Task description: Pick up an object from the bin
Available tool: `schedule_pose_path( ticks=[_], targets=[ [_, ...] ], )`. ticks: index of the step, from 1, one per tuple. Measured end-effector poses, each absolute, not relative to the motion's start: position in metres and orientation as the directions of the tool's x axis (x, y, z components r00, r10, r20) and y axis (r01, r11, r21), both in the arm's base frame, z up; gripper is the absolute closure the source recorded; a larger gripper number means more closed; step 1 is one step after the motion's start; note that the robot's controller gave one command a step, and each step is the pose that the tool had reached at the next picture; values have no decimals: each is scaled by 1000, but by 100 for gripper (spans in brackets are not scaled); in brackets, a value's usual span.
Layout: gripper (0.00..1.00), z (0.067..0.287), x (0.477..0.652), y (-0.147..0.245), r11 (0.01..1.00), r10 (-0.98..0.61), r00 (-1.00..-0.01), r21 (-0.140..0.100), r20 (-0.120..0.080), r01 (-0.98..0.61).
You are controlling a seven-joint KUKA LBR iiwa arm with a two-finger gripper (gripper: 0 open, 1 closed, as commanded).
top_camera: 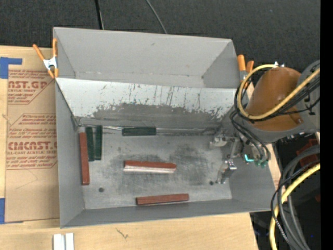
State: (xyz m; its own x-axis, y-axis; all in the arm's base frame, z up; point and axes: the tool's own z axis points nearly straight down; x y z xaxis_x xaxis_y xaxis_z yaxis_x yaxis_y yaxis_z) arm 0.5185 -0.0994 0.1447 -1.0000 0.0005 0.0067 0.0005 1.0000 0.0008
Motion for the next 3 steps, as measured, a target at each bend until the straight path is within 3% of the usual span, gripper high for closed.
schedule_pose_path(
  ticks=[1, 2, 3],
  targets=[
    [0, 148, 520, -99, 1000, 0, -1000, 0, 0, 0],
    [0, 116, 545, -74, 998, -55, -998, -4, -8, -55],
    [100, 86, 543, -25, 993, -114, -993, 0, -1, -114]
  ],
)
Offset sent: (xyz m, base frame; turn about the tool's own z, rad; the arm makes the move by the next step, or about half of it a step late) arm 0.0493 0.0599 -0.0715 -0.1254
